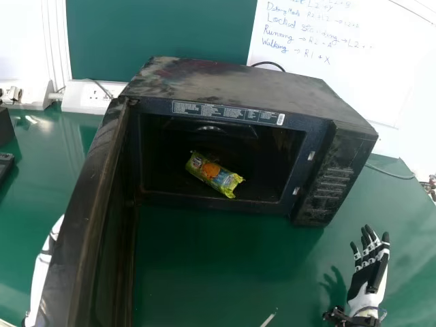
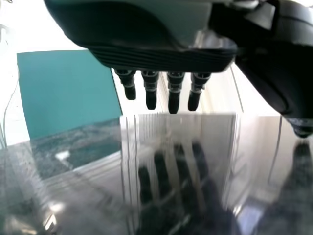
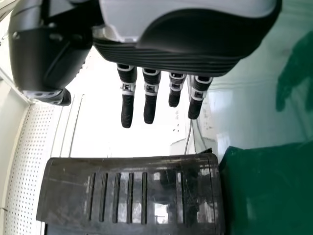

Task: Put biscuit inside oven

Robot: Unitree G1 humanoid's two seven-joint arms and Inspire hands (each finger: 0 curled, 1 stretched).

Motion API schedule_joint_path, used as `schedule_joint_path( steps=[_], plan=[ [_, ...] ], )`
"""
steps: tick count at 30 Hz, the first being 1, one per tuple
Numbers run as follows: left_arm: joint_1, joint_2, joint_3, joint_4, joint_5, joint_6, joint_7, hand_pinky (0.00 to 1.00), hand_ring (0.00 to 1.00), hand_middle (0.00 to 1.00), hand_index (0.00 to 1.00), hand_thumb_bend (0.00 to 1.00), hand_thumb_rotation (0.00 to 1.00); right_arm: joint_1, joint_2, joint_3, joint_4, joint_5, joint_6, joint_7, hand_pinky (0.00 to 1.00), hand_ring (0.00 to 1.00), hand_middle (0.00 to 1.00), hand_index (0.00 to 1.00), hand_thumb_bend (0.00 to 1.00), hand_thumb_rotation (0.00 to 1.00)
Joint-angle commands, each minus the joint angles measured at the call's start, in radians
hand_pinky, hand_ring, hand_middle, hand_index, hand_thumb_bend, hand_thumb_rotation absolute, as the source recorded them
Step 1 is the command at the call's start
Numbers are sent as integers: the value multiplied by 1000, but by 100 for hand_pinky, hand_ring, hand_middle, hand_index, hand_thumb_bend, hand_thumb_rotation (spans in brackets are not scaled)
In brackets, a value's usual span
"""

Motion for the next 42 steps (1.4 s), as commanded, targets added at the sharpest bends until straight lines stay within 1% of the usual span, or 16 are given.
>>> schedule_joint_path(
  steps=[1, 4, 7, 11, 13, 16, 18, 20, 22, 26, 28, 30, 35, 39, 42],
  plan=[
    [-14, -11, 48, 3, 67, -6, 11, 100, 100, 100, 100, 78, 85, -11, 11, -12, 11, 23, -12, 9, 91, 90, 89, 82, 70, 43],
    [-28, -30, 128, -25, 163, -20, 21, 100, 100, 100, 100, 79, 88, -18, 18, -19, 11, 49, -3, 10, 93, 91, 90, 84, 70, 43],
    [-38, -49, 170, -59, 239, -13, 40, 100, 100, 100, 100, 79, 87, -20, 18, -20, 7, 50, 5, 0, 92, 91, 90, 84, 71, 44],
    [-33, -109, 257, -178, 397, 28, 73, 100, 100, 100, 99, 77, 88, -25, 21, -24, 8, 65, 19, -7, 95, 92, 91, 86, 75, 43],
    [-21, -124, 259, -240, 456, 63, 100, 100, 100, 99, 98, 76, 90, -27, 21, -26, 11, 71, 20, -5, 96, 93, 91, 85, 76, 43],
    [-9, -131, 261, -312, 534, 95, 158, 100, 99, 98, 95, 74, 88, -28, 24, -29, 12, 79, 24, -4, 96, 93, 89, 84, 77, 41],
    [-10, -132, 269, -355, 598, 106, 208, 99, 98, 97, 94, 74, 88, -28, 24, -28, 12, 77, 25, -8, 95, 92, 90, 83, 76, 41],
    [-9, -129, 269, -389, 657, 119, 266, 96, 96, 96, 93, 74, 89, -29, 24, -27, 13, 74, 25, -11, 95, 92, 89, 83, 76, 41],
    [1, -125, 256, -422, 709, 151, 323, 94, 94, 95, 92, 76, 88, -29, 25, -27, 11, 75, 27, -13, 95, 92, 89, 82, 76, 41],
    [29, -88, 208, -481, 801, 217, 426, 93, 93, 95, 92, 80, 87, -30, 26, -28, 10, 80, 27, -10, 95, 93, 90, 84, 76, 40],
    [31, -56, 185, -508, 868, 244, 499, 91, 92, 94, 92, 80, 87, -30, 24, -26, 13, 71, 24, -14, 95, 93, 90, 85, 75, 41],
    [36, -22, 150, -534, 909, 278, 551, 90, 91, 94, 92, 80, 86, -32, 25, -27, 16, 71, 25, -18, 94, 92, 88, 84, 76, 42],
    [49, 70, 42, -585, 953, 379, 652, 85, 87, 91, 89, 85, 83, -32, 26, -29, 19, 79, 25, -14, 97, 93, 90, 85, 74, 41],
    [56, 136, -43, -599, 975, 453, 730, 88, 86, 90, 89, 87, 85, -34, 27, -30, 19, 81, 27, -18, 95, 92, 89, 84, 74, 41],
    [65, 182, -100, -620, 977, 514, 761, 88, 86, 91, 89, 88, 84, -33, 25, -29, 18, 77, 27, -20, 98, 93, 89, 85, 73, 41]
  ],
)
